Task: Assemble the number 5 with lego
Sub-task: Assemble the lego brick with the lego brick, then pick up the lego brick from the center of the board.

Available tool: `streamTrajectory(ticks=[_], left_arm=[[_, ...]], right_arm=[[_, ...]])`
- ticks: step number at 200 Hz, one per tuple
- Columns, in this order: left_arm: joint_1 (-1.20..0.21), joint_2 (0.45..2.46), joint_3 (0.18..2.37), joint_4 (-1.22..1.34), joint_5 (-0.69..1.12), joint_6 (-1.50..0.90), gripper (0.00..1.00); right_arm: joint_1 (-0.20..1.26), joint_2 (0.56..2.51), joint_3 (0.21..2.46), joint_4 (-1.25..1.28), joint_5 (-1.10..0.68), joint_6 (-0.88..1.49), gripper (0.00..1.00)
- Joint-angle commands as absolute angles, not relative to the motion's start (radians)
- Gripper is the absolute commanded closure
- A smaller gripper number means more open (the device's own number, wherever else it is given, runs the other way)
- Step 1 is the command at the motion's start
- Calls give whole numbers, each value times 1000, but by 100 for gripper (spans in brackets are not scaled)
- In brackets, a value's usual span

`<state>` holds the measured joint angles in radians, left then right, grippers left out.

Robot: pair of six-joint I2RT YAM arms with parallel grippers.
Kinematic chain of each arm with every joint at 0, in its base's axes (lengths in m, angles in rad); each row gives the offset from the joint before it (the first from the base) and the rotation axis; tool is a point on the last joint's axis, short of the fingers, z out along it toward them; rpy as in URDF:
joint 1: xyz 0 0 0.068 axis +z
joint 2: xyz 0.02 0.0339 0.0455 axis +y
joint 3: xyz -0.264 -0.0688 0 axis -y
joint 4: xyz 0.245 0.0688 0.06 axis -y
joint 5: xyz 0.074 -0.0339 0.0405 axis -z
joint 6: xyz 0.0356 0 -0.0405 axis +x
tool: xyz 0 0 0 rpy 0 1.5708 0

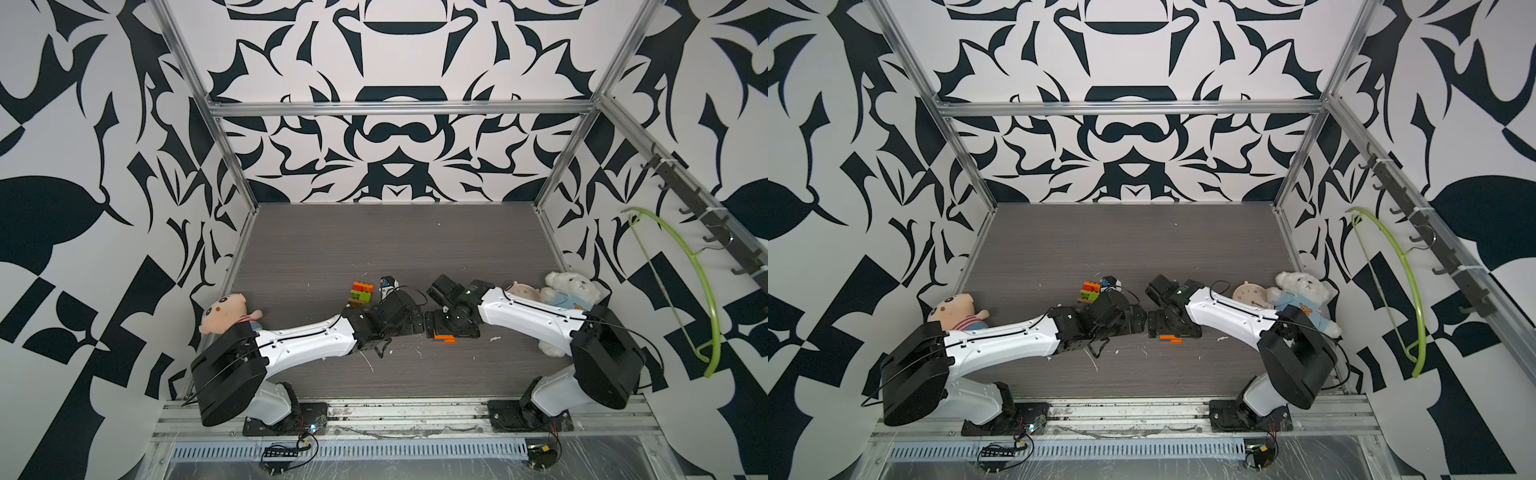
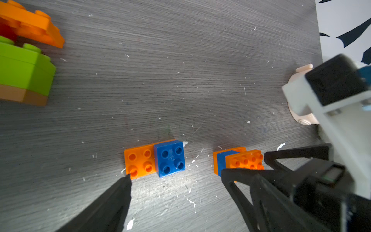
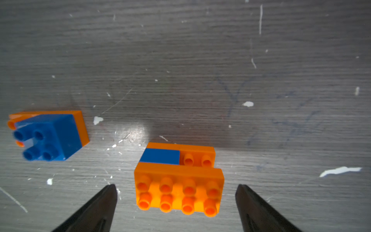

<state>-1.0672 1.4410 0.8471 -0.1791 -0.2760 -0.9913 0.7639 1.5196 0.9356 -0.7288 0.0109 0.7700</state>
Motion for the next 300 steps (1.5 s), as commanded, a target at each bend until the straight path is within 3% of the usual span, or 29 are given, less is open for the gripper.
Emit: streamTrajectory(ticks=[1, 48, 115, 169, 211, 300], left_arm=[[-1069, 1422, 845, -194, -291, -985, 1], [-1069, 1432, 848, -176, -256, -973, 1], [-1069, 1446, 841, -163, -238, -994, 1], [-1068, 1448, 848, -170, -249, -992, 1], [-1069, 1458, 861, -174, -248, -986, 1], [-1069, 1440, 854, -182, -269, -988, 1]], right_arm=[[770, 1537, 946, -746, 48, 761, 3], [770, 1588, 920, -694, 53, 778, 5], [770, 1626, 892, -637, 38, 795, 21], [771, 1629, 880, -624, 28, 799, 23], [770, 1633, 880, -623, 29, 808, 19], [770, 1588, 928, -712, 68, 807, 33]])
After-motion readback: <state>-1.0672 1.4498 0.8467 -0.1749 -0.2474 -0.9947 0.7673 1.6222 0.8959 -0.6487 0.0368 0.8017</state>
